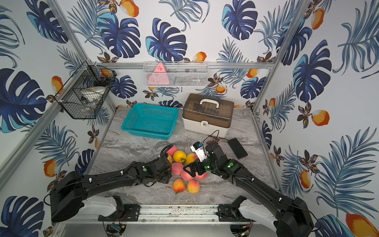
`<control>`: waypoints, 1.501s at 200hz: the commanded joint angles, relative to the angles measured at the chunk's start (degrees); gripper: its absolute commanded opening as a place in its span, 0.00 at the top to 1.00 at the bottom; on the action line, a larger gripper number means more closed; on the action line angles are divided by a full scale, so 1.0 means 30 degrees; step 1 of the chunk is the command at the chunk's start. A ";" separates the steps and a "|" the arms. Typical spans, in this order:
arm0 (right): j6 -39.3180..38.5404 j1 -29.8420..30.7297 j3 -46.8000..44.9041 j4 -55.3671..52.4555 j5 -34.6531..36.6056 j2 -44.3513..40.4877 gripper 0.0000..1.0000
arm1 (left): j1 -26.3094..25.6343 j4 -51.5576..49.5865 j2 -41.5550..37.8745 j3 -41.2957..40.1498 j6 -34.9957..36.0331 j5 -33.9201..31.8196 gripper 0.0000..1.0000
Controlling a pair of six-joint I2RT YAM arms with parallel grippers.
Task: Put the peaches into the basket
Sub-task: Pick up the peach from the center of the board, then place the peach in the basket.
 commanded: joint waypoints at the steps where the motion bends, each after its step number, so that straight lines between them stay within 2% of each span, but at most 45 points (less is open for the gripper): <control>1: -0.0160 0.0026 0.0002 0.0335 -0.0184 -0.0057 0.00 | 0.0025 -0.0552 -0.0493 0.0076 0.0107 -0.0511 0.38; 32: -0.0161 0.0032 0.0103 0.0316 -0.0191 -0.0087 0.00 | -0.0007 -0.1771 -0.1484 0.0431 0.0218 -0.0792 0.42; 121: -0.1064 -0.0001 0.2791 -0.1203 0.0913 0.0661 0.00 | 0.0446 -0.4481 -0.2292 0.3854 0.1395 -0.1681 0.42; 168: -0.1616 -0.0173 0.5064 -0.2032 0.1068 0.1930 0.00 | 0.2664 -0.3828 -0.0274 0.6834 0.3145 -0.0456 0.43; 214: -0.1977 -0.0861 0.7139 -0.2179 0.0592 0.3419 0.00 | 0.5846 -0.2539 0.2595 0.9544 0.4426 0.1985 0.43; 300: -0.1363 -0.1592 0.9463 -0.0465 0.0660 0.5955 0.00 | 0.9454 -0.2428 0.7655 1.5476 0.5757 0.2992 0.43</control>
